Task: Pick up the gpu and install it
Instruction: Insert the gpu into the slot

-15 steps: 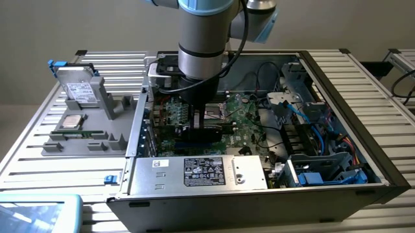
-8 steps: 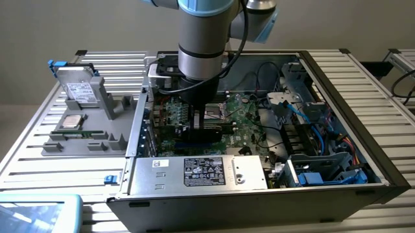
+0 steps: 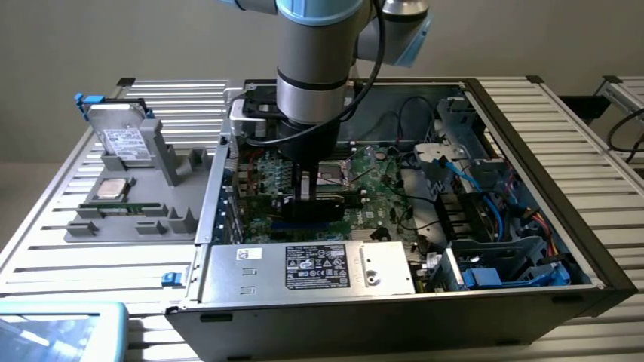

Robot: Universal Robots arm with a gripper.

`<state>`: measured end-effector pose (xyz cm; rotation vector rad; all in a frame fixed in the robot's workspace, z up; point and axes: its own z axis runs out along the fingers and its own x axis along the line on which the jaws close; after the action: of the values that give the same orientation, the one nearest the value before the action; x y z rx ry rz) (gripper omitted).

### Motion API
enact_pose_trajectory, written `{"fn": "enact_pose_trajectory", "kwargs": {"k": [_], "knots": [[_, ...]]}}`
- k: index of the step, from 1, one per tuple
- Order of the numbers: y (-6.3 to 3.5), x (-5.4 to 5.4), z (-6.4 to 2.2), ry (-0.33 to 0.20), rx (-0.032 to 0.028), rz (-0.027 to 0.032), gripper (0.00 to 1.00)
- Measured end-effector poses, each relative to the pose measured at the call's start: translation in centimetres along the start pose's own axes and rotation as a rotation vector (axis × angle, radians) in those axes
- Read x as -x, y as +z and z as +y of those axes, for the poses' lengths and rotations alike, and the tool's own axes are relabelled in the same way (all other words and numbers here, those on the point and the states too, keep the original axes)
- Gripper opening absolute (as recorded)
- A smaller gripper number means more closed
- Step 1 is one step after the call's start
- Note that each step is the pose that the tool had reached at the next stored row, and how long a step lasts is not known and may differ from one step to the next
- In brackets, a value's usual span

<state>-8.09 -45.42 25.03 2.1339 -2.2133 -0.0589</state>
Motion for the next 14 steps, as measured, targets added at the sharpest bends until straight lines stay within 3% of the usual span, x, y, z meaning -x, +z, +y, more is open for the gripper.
{"fn": "enact_pose_trajectory", "kwargs": {"k": [14], "knots": [[0.21,0.16,0.11,0.0,-0.0004,0.0005,0.28]]}}
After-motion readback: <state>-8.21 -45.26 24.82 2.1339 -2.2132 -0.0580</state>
